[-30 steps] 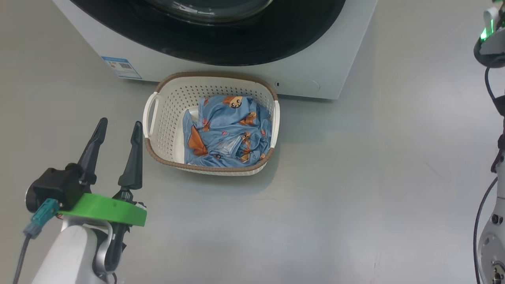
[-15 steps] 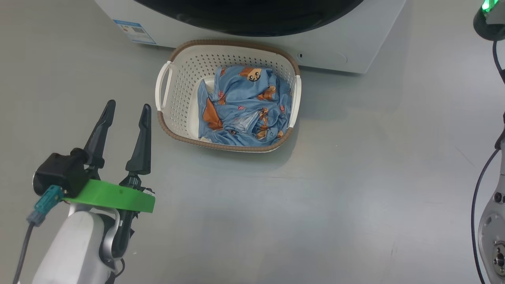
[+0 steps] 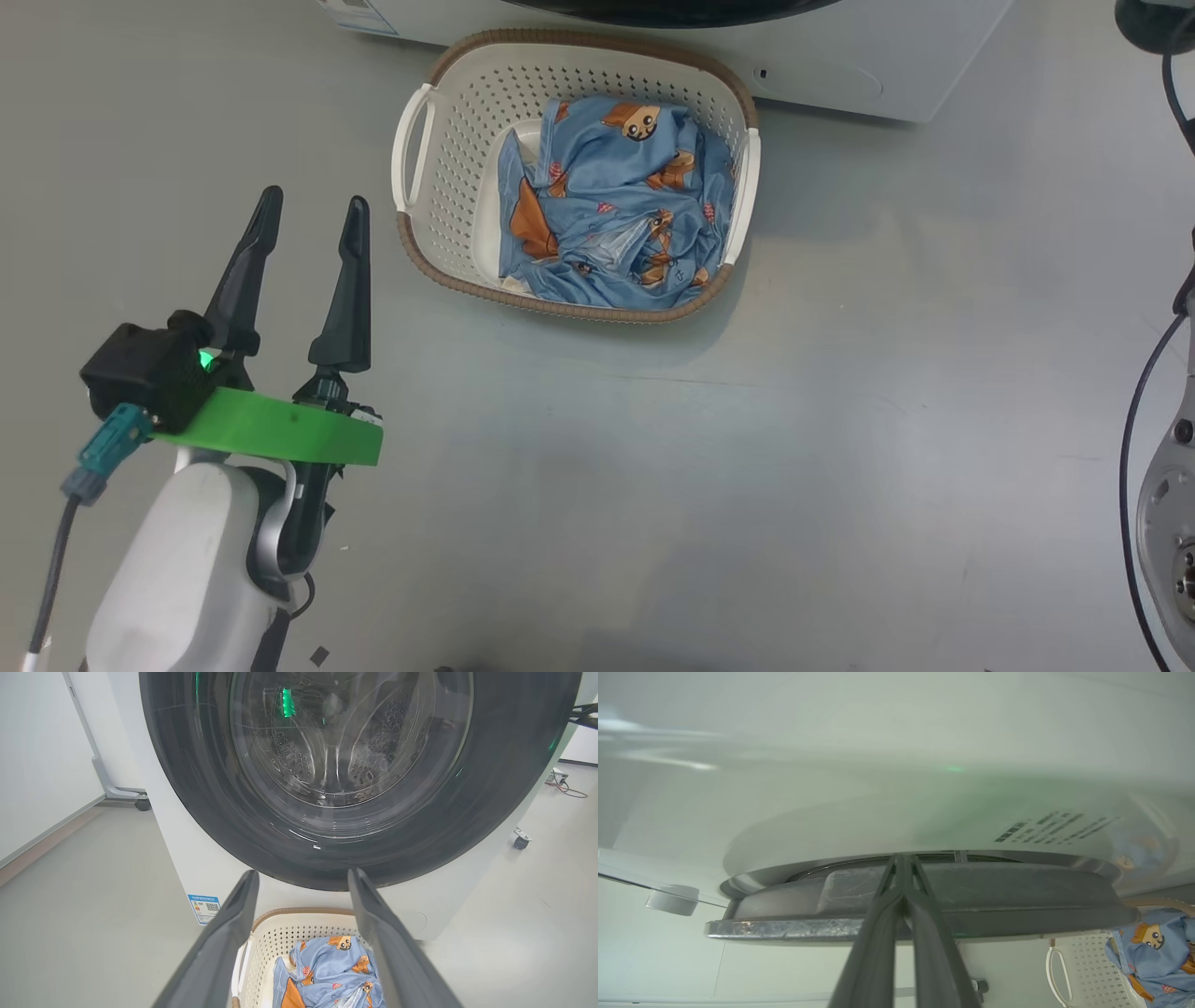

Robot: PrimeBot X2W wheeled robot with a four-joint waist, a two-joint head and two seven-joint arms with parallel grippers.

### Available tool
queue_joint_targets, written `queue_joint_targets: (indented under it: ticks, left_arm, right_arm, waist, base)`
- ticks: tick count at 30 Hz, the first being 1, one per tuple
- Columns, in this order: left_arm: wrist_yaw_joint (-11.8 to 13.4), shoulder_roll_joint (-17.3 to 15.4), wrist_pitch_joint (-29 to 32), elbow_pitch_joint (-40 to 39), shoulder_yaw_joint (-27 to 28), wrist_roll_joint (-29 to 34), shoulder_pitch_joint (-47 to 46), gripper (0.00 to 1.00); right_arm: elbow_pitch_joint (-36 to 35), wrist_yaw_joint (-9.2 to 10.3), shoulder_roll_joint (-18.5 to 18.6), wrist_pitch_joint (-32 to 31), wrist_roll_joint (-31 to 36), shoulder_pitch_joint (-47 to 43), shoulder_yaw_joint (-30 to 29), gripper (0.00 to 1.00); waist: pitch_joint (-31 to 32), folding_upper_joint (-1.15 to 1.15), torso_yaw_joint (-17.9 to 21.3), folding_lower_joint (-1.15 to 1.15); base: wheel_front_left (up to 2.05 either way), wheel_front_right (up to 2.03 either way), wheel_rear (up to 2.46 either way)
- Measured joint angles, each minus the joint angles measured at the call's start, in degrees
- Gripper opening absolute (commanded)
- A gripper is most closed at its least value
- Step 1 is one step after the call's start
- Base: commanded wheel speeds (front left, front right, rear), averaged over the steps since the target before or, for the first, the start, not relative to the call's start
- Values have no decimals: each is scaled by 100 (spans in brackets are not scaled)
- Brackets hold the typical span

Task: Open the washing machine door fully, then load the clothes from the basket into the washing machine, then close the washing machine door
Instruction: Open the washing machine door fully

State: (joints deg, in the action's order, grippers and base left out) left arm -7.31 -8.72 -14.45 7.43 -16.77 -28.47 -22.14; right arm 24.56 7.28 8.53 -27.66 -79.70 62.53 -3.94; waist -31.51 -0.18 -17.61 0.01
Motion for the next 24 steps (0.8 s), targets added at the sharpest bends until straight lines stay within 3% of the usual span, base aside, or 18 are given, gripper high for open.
queue_joint_targets:
  ticks: [24]
  left_arm:
    - [0, 169, 0, 126, -94, -138, -153, 100]
  right_arm:
    - [627, 1, 15, -68, 369, 655, 290, 0]
  waist:
    - [-173, 0, -317, -1]
  base:
    - [0, 0, 0]
